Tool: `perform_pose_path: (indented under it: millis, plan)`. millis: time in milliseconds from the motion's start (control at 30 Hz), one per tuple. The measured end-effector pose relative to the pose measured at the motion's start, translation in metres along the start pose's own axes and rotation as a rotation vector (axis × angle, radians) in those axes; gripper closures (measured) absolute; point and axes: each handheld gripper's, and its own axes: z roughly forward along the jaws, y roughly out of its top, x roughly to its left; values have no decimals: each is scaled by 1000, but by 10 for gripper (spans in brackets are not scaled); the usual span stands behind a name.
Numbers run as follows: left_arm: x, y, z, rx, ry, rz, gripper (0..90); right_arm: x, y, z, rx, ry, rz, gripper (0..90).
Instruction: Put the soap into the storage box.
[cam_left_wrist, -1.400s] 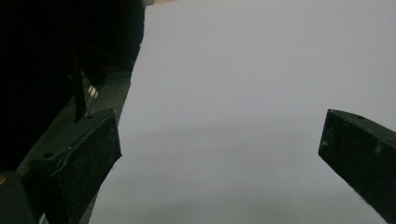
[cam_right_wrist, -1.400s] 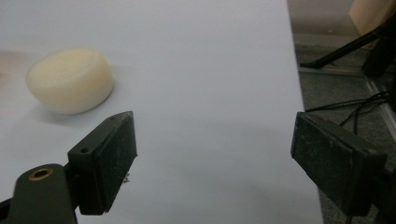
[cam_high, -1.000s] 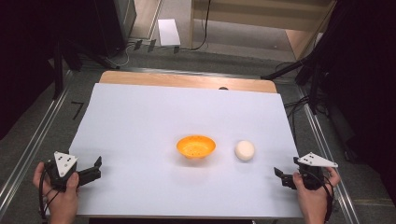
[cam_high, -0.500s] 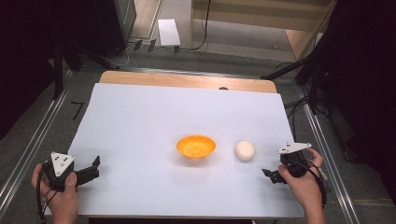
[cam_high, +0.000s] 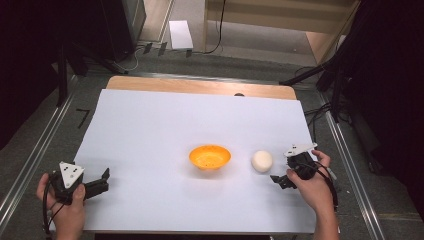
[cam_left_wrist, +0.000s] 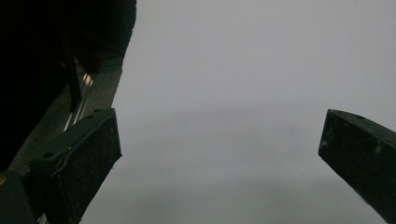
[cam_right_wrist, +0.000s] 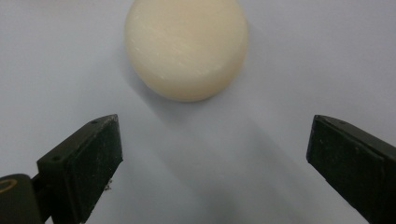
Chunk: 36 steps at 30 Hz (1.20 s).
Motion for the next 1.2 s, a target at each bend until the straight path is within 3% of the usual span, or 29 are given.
perform_pose_path:
  millis: [333, 467, 1000, 1200]
  plan:
    - [-1, 0, 0, -6, -7, 15, 0, -3, 16, 10, 22, 35, -27, 37]
    - [-1, 0, -1, -7, -6, 15, 0, -4, 22, 15, 1, 78, -33, 43]
    - [-2, 0, 0, -6, -10, 29, 0, 4, 29, 28, 31, 83, -56, 77]
    - [-2, 0, 0, -3, -9, 28, 0, 5, 32, 30, 1, 58, -57, 121]
